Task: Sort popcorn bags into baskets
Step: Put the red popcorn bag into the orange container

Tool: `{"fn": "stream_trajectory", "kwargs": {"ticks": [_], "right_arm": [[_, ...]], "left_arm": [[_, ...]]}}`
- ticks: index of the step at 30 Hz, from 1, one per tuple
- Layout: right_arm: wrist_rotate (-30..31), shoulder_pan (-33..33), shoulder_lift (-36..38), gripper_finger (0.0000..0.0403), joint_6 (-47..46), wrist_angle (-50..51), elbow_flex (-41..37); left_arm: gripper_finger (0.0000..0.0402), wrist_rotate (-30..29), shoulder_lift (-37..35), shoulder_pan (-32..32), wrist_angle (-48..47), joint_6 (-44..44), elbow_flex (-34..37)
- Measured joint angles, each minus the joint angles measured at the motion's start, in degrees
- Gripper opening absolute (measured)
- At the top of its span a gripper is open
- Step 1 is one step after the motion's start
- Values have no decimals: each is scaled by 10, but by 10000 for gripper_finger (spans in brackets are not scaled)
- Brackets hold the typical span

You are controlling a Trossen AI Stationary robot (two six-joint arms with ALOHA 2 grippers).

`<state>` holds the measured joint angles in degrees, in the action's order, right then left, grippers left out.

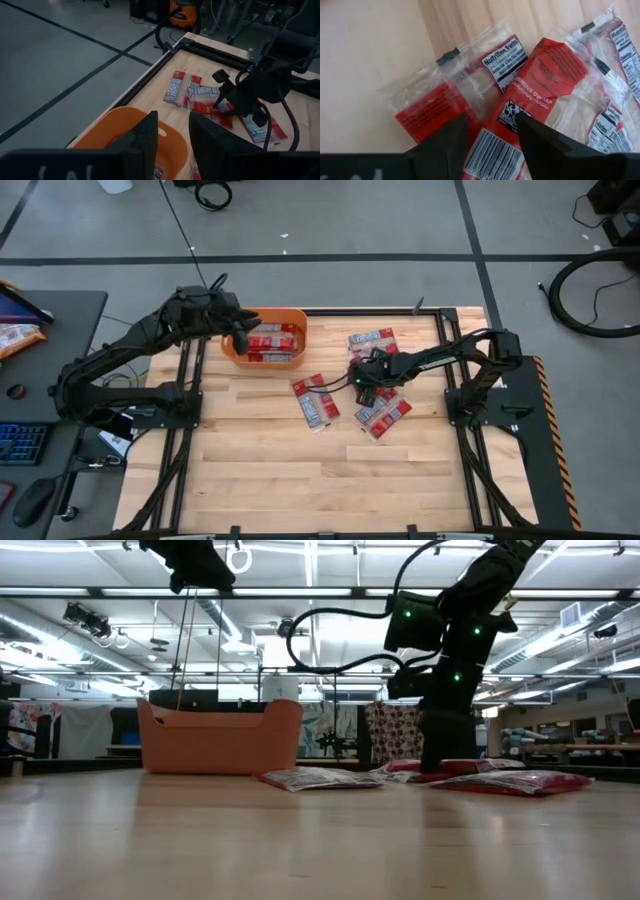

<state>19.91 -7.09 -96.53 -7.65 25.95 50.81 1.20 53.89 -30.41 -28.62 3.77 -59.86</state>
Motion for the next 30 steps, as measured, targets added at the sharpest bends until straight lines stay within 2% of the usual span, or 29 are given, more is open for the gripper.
{"fn": "stream_trajectory", "kwargs": {"ticks": [3, 9, 11, 15, 21, 25, 30], "right_arm": [[6, 3, -7, 143, 2, 4, 1], [-9, 3, 0, 29, -1, 13, 0], [-25, 2, 8, 10, -6, 21, 3], [-38, 2, 30, 17, 3, 38, 38], [-55, 2, 39, 7, 43, 100, 131], [-85, -3, 39, 6, 82, 103, 188], [-129, -16, 39, 4, 92, 113, 253]], "left_arm": [[114, 0, 0, 1, 0, -4, 0], [114, 1, -5, 2, -2, -8, 0], [114, 2, -11, 2, -5, -14, 0], [114, 5, -21, 4, -4, -20, 0], [114, 7, -22, 4, -20, -63, 0], [114, 24, -9, 4, -52, -102, 0], [114, 31, -4, 5, -88, -104, 0]]}}
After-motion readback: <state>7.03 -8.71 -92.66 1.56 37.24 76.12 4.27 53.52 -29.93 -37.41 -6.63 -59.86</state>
